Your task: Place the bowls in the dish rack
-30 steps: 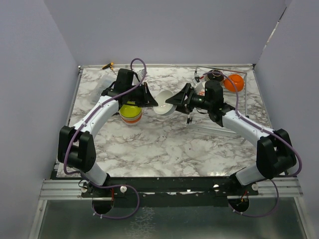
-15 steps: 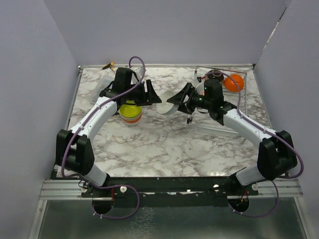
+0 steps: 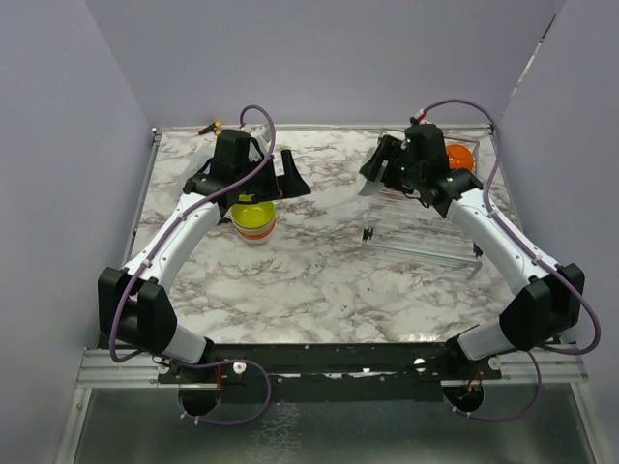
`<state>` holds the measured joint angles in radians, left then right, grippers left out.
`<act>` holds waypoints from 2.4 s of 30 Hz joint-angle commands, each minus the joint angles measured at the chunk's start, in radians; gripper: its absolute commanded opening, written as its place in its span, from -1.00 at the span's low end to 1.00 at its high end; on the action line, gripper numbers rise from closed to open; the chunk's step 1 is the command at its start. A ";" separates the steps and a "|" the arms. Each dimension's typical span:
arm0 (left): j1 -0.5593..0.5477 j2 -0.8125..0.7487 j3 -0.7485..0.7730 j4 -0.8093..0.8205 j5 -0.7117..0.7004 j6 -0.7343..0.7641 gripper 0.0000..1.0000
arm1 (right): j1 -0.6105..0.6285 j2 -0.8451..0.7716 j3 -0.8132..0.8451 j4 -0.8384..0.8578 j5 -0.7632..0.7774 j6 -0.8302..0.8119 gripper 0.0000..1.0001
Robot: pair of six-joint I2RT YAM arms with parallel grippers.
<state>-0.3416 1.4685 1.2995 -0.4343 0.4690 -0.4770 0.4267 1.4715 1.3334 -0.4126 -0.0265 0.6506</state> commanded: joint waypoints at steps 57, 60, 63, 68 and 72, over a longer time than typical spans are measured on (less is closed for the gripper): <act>0.000 0.013 -0.033 -0.084 -0.072 0.043 0.98 | -0.126 0.506 0.162 -0.324 0.865 -0.629 0.90; 0.000 0.015 -0.029 -0.085 -0.073 0.040 0.98 | -0.126 0.491 0.161 -0.318 0.821 -0.640 0.94; 0.000 0.015 -0.028 -0.086 -0.075 0.038 0.98 | -0.125 0.467 0.155 -0.311 0.755 -0.641 0.96; 0.000 0.017 -0.026 -0.087 -0.074 0.035 0.98 | -0.126 0.430 0.138 -0.307 0.700 -0.641 0.96; -0.001 0.019 -0.023 -0.087 -0.073 0.034 0.98 | -0.126 0.377 0.118 -0.290 0.571 -0.641 0.96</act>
<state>-0.3416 1.4776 1.2675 -0.5144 0.4133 -0.4438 0.3035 1.9209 1.4765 -0.7200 0.7322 -0.0013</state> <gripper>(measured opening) 0.987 0.981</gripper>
